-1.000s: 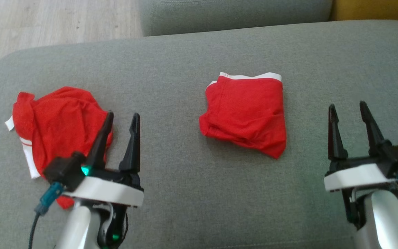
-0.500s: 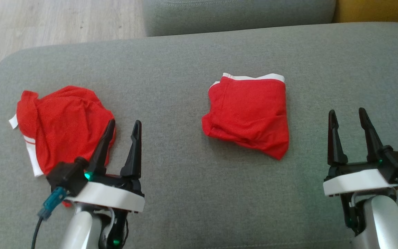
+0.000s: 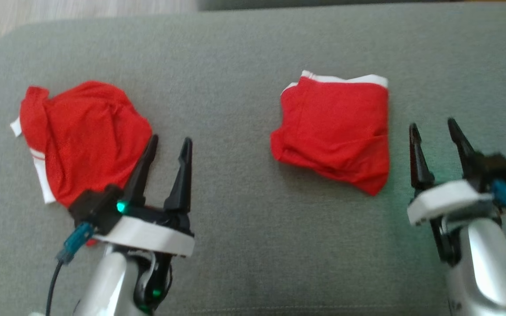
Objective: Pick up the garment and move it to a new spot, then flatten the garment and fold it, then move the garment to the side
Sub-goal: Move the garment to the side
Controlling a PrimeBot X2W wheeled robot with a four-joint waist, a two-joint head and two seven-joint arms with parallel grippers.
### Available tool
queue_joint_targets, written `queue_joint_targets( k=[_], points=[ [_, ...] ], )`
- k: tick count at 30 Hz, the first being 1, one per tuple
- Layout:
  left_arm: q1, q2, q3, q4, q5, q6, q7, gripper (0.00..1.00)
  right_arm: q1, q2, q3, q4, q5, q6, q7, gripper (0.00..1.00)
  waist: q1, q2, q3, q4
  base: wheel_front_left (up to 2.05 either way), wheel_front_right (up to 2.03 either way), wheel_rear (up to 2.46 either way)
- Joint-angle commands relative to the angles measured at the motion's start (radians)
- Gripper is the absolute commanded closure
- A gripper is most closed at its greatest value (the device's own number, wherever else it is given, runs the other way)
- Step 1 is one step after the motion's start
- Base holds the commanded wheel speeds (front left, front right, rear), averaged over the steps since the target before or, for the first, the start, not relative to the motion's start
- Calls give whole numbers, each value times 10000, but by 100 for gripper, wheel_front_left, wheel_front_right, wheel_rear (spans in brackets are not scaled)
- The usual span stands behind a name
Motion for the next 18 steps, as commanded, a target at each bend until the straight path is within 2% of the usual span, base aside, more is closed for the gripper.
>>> queue_joint_targets(
  k=[1, 8, 15, 18],
  points=[
    [-528, 62, 175, -340, -116, -33, -53, 0, -561, -26, 275, -115, 118, 4, 210, 0, 0, 0, 330, 280, 0, 0, 0],
    [-905, 62, -110, -259, -318, -32, -53, 0, -1567, -26, 77, 1294, 984, 4, 1806, 0, 0, 0, 795, 822, 0, 0, 0],
    [-963, 62, -208, -226, -404, 15, -53, 0, -2103, -26, -93, 2643, 1471, 4, 2932, 0, 0, 0, 907, 1109, 0, 0, 0],
    [-953, 62, -197, -226, -402, 21, -53, 0, -2211, -26, 54, 2886, 1563, 4, 3092, 0, 0, 0, 913, 1122, 0, 0, 0]
  ],
)
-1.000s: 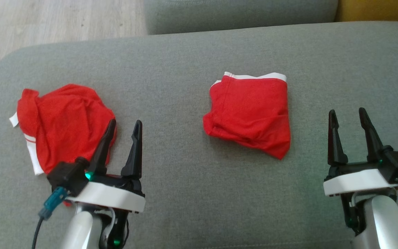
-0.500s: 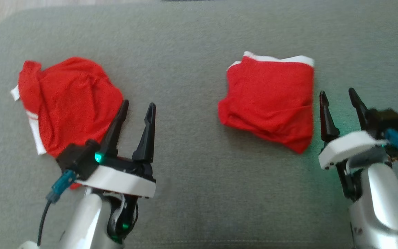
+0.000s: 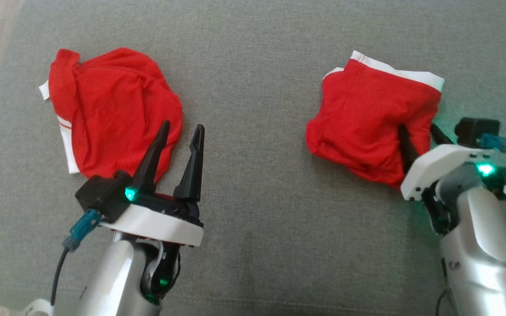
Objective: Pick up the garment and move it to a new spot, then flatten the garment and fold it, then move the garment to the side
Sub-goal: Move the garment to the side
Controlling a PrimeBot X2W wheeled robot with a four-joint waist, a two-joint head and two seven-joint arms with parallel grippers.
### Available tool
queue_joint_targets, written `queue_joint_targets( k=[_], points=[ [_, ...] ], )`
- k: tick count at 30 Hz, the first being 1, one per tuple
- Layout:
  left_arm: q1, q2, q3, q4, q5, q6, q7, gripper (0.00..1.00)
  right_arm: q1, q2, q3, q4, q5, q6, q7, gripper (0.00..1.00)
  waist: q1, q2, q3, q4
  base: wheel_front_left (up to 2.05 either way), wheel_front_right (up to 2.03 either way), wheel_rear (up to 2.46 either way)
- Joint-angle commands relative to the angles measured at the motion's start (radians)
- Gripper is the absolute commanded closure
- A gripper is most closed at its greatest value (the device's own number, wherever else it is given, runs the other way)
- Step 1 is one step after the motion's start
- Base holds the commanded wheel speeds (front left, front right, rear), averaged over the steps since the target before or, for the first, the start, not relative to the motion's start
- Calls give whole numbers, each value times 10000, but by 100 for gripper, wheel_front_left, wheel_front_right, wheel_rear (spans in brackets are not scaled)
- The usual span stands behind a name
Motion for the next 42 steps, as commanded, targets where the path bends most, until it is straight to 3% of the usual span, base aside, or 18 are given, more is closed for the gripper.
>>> queue_joint_targets(
  k=[1, 2, 3, 4, 9, 13, 25, 30, 36, 39, 42],
  points=[
    [-347, 70, 286, -310, -43, 19, -53, 0, -106, 39, 360, -85, 16, 4, 112, 0, 0, 0, -1, -17, 0, 0, 0],
    [-338, 70, 318, -309, -30, 34, -53, 0, -149, 39, 571, -35, -11, 4, 109, 0, 0, 0, -6, -59, 0, 0, 0],
    [-326, 70, 348, -306, -10, 43, -53, 0, -194, 39, 823, -20, -117, 4, 66, 76, 0, 0, -9, -112, 0, 0, 0],
    [-313, 70, 382, -303, 19, 45, -53, 0, -249, 38, 985, -12, -273, 4, -5, 100, 0, 0, -7, -202, 0, 0, 0],
    [-320, 70, 399, -260, 172, -26, -53, 0, -534, -465, 1464, 41, -981, 4, -385, 100, 0, 0, -97, -604, 0, 0, 0],
    [-341, 70, 406, -273, 224, -73, -53, 0, -766, -1374, 2174, -85, -1283, 4, -630, 100, 0, 0, -151, -965, 0, 0, 0],
    [-726, 70, 181, -443, 250, -153, -53, 0, -1563, -5969, 4754, -321, -916, 4, -638, 100, 0, 0, 527, -1279, 0, 0, 0],
    [-985, 70, 114, -454, 161, -186, -53, 0, -2022, -7348, 5018, 206, -849, 4, -452, 100, 0, 0, 974, -1025, 0, 0, 0],
    [-1193, 70, 198, -472, 96, -212, -53, 0, -2394, -8101, 4320, 875, -1004, 4, -88, 100, 0, 0, 1395, -786, 0, 0, 0],
    [-1266, 70, 250, -488, 82, -221, -53, 0, -2517, -7886, 3455, 1144, -731, 4, 44, 100, 0, 0, 1538, -741, 0, 0, 0],
    [-1316, 70, 277, -490, 77, -231, -53, 0, -2593, -7837, 3183, 1008, -1215, 4, 90, 100, 0, 0, 1618, -729, 0, 0, 0]
  ],
)
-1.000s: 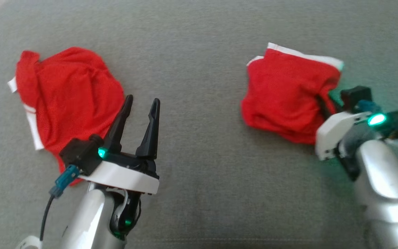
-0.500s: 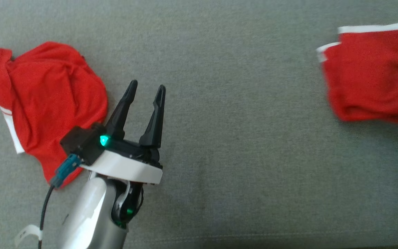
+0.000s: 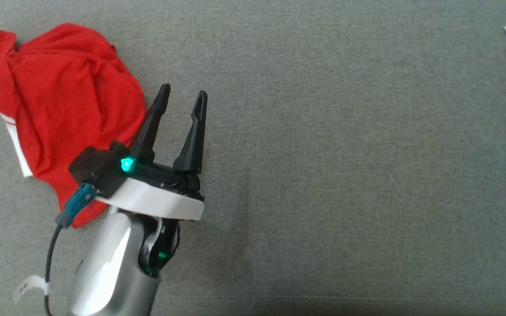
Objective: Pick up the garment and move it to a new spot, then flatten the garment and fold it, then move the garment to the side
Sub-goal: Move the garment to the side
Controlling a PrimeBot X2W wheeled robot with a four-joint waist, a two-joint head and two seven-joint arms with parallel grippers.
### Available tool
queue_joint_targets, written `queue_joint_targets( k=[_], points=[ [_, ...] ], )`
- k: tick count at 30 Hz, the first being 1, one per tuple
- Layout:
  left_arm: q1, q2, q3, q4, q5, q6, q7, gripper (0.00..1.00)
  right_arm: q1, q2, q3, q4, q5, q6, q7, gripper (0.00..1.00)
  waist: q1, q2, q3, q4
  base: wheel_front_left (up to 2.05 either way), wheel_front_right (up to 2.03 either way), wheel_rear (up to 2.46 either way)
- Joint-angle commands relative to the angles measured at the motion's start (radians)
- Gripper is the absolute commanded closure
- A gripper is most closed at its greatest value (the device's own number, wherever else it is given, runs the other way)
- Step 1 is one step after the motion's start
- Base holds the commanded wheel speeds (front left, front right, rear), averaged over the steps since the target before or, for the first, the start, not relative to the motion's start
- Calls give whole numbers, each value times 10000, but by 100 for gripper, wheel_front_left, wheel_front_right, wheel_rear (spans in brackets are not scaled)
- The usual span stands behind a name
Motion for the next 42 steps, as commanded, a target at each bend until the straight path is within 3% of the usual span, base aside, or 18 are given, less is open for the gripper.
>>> queue_joint_targets(
  k=[1, 5, 6, 7, 17, 24, 32, 42],
  points=[
    [-297, 75, 305, -374, -87, -47, -51, 0, -59, -314, -145, -260, -58, -2, 45, 100, -2, 0, 19, 0, 0, 0, 0],
    [-364, 75, 334, -326, -120, -47, -51, 0, 31, -56, -675, -408, -377, -2, 196, 100, -2, 0, 3, -16, 0, 0, 0],
    [-374, 75, 343, -312, -127, -47, -51, 0, 66, 2, -824, -470, -478, -2, 207, 62, -2, 0, -20, -24, 0, 0, 0],
    [-377, 75, 355, -300, -131, -46, -51, 0, 99, 83, -1017, -522, -542, -2, 221, 0, -2, 0, -43, -36, 0, 0, 0],
    [-165, 75, 506, -153, -112, -45, -51, 0, 485, 1397, -2385, -1584, -1038, -2, 225, 0, -2, 0, -751, -187, 0, 0, 0],
    [244, 75, 861, -153, -5, -25, -51, 0, 979, 3706, -2884, -3255, -336, -2, -788, 0, -2, 0, -1765, -362, 0, 0, 0],
    [930, 75, 1199, -199, 139, 6, -51, 0, 2793, 6170, -2796, -4960, 544, -2, -2411, 0, -2, 0, -2959, -309, 0, 0, 0],
    [2179, 75, 1379, -100, 287, 5, -51, 0, 4975, 7352, -2595, -5225, 1132, -2, -4264, 0, -2, 0, -4068, -159, 0, 0, 0]
  ],
)
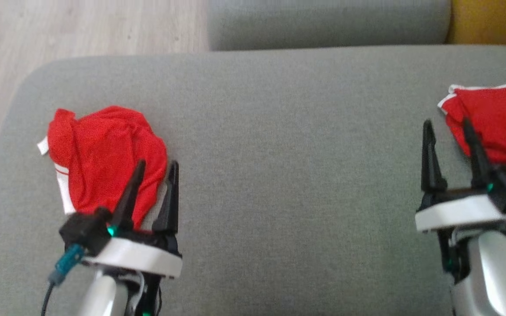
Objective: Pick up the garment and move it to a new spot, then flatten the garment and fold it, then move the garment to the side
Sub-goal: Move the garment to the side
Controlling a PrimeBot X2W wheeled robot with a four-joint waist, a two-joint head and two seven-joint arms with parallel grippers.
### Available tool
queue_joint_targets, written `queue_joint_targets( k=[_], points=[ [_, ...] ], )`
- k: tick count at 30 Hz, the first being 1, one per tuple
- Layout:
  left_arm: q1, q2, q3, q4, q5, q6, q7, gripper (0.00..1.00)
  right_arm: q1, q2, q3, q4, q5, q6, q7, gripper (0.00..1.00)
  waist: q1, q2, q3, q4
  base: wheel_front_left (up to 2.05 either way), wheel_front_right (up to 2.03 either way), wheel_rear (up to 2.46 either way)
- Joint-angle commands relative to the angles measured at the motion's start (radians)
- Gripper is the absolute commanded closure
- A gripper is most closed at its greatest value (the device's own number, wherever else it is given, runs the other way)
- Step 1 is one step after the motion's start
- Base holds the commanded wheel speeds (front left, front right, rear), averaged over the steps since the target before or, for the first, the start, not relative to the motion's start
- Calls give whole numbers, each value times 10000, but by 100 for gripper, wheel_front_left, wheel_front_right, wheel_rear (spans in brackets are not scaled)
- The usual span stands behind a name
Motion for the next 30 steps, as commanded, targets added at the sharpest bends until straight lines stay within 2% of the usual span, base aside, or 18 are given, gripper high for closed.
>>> queue_joint_targets(
  k=[1, 14, 30],
  points=[
    [18, 68, 341, -250, 139, -8, -53, 0, 178, 117, 216, -370, 3, -7, -271, 0, 1, 0, -355, 57, 0, 0, 0],
    [692, 68, 417, -357, -1, 73, -53, 0, 1661, 204, 450, -966, 563, -7, -508, 0, 1, 0, -694, 42, 0, 0, 0],
    [569, 68, 387, -556, 22, -55, -53, 0, 1803, 205, 343, -1197, 591, -7, -510, 0, 1, 0, -651, -148, 0, 0, 0]
  ],
)
